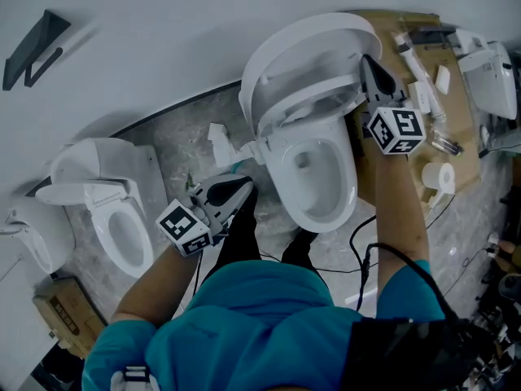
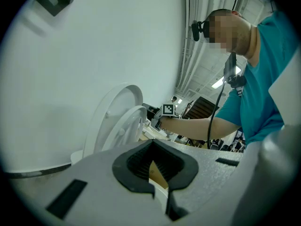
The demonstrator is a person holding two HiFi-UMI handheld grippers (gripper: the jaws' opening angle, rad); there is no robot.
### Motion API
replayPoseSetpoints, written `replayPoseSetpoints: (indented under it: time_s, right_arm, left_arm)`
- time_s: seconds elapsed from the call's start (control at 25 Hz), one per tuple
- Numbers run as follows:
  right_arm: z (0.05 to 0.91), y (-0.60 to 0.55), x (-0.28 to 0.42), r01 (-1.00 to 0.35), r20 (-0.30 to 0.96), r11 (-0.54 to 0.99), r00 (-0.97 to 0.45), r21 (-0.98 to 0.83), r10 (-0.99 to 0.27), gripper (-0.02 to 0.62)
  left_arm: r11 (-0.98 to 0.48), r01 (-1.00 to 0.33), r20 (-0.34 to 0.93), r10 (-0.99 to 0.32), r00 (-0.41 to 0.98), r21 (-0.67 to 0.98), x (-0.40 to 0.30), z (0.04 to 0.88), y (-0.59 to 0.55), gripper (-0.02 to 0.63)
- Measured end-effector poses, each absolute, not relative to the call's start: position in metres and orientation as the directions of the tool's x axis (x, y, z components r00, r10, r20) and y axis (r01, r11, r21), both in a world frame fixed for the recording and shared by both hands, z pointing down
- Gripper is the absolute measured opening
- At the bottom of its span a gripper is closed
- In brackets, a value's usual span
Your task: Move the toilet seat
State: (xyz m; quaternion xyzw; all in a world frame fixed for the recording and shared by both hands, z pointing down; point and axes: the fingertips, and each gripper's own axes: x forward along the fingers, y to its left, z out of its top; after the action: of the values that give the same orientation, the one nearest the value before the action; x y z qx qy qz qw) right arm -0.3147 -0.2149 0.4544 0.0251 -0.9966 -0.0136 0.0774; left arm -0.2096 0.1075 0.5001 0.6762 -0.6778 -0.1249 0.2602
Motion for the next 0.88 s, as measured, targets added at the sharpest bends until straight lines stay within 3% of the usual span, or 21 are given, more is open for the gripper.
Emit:
replayPoseSetpoints:
  time_s: [0.88]
  right_arm:
    - [0.458,-0.219,-0.339,-0.053,0.154,0.998,-0.986,0.040,-0.058,-0.002]
  left_arm:
    - [0.077,-0.846,0.192,-0.981,0.030,0.527,-0.228,0.506,0.112,0.003]
